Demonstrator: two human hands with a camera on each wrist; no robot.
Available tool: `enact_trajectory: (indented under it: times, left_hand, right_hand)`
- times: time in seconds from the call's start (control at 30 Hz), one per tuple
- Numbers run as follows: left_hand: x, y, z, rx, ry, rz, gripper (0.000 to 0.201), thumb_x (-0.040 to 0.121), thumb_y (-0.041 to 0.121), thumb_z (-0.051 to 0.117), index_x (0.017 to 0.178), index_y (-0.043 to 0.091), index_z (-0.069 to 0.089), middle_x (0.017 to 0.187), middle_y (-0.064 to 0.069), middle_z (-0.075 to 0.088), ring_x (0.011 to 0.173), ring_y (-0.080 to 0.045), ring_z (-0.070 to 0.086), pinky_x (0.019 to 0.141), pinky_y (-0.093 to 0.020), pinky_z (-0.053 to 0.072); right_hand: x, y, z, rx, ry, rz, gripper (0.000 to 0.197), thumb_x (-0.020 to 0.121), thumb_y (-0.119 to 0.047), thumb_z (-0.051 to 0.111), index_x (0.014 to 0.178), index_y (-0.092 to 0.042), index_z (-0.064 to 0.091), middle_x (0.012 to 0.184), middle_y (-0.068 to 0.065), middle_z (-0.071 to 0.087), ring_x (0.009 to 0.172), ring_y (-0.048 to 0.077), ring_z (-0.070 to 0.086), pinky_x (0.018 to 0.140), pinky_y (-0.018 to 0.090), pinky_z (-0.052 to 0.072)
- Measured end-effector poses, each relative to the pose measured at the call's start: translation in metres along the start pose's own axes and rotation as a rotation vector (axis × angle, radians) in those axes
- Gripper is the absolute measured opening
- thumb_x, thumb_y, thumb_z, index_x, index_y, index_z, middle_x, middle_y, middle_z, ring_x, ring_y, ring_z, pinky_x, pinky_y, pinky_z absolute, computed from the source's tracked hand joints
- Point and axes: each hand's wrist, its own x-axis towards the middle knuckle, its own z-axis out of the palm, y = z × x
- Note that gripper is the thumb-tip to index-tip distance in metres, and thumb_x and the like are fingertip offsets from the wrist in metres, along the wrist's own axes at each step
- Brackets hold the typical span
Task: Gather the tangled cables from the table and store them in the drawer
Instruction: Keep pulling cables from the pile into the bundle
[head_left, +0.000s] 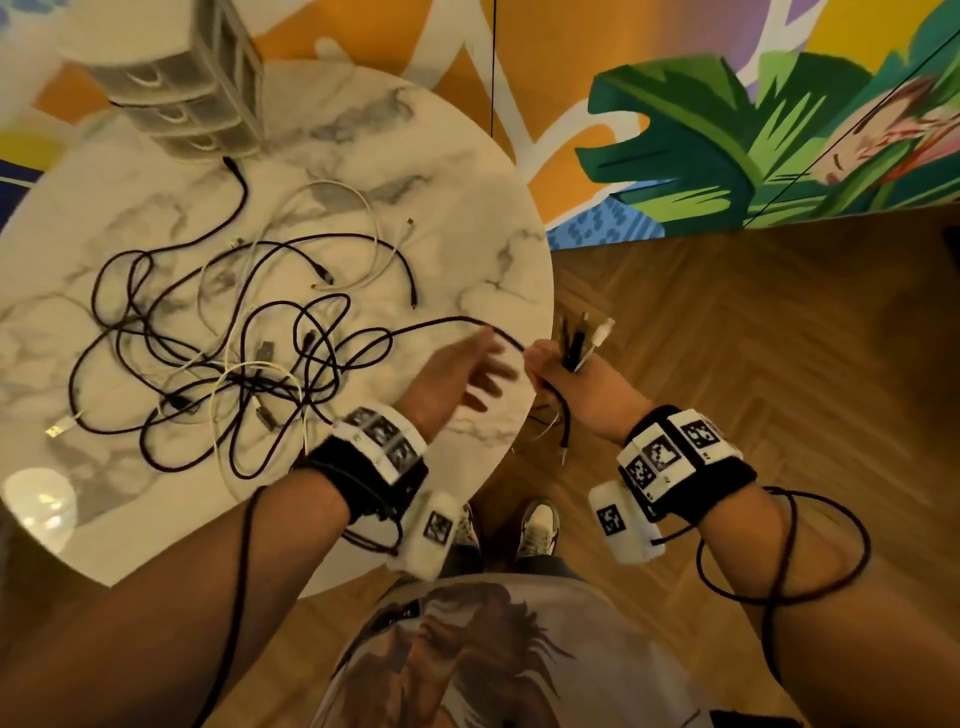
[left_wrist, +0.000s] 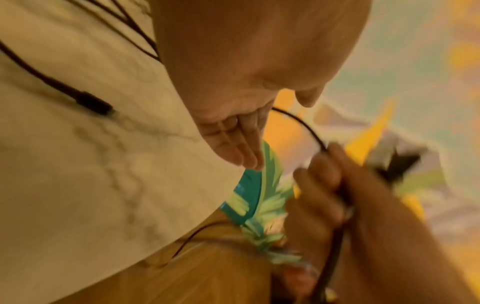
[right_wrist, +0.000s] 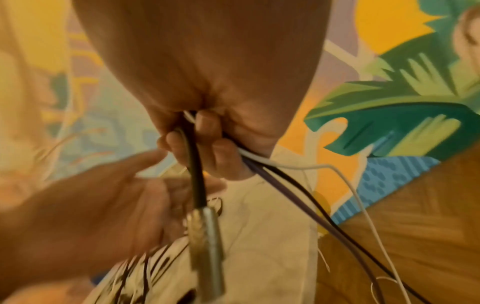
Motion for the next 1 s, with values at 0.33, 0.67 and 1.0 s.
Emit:
enact_trajectory:
  times: [0.33, 0.67, 1.0]
  left_hand:
    - [-0.016, 0.048, -0.003, -0.075, 0.107, 0.113, 0.026, 0.098, 0.018, 0.041, 0.078, 0.008, 0.055, 0.058, -0.013, 0.059, 0.032, -0.010, 0.034, 0.033, -0.017, 0.023]
    - [-0.037, -0.007, -0.004, 0.702, -0.088, 0.197, 0.044, 0.097, 0.043, 0.039, 0.081, 0.011, 0.064, 0.075, -0.004, 0.066, 0.061, -0.013, 0.059, 0.062, -0.033, 0.050]
    - [-0.010, -0.069, -0.173, 1.114, 0.345, -0.196, 0.028, 0.093, 0.028, 0.048, 0.104, 0.009, 0.065, 0.116, -0.020, 0.062, 0.107, -0.036, 0.057, 0.086, -0.038, 0.044]
  right_hand:
    - [0.004, 0.010, 0.013, 0.212, 0.015, 0.182, 0.044, 0.102, -0.034, 0.034, 0.078, -0.016, 0.066, 0.071, 0.005, 0.062, 0.047, 0.021, 0.041, 0.047, 0.026, 0.033]
    - [0.033, -0.029, 0.011, -0.322, -0.018, 0.169, 0.029, 0.099, -0.024, 0.042, 0.093, -0.013, 0.069, 0.063, -0.002, 0.050, 0.056, 0.013, 0.046, 0.054, 0.026, 0.036]
    - [0.020, -0.029, -0.036, -0.203, 0.602, 0.204, 0.036, 0.097, -0.042, 0.044, 0.071, -0.018, 0.052, 0.068, 0.003, 0.057, 0.052, 0.015, 0.048, 0.050, 0.029, 0.038]
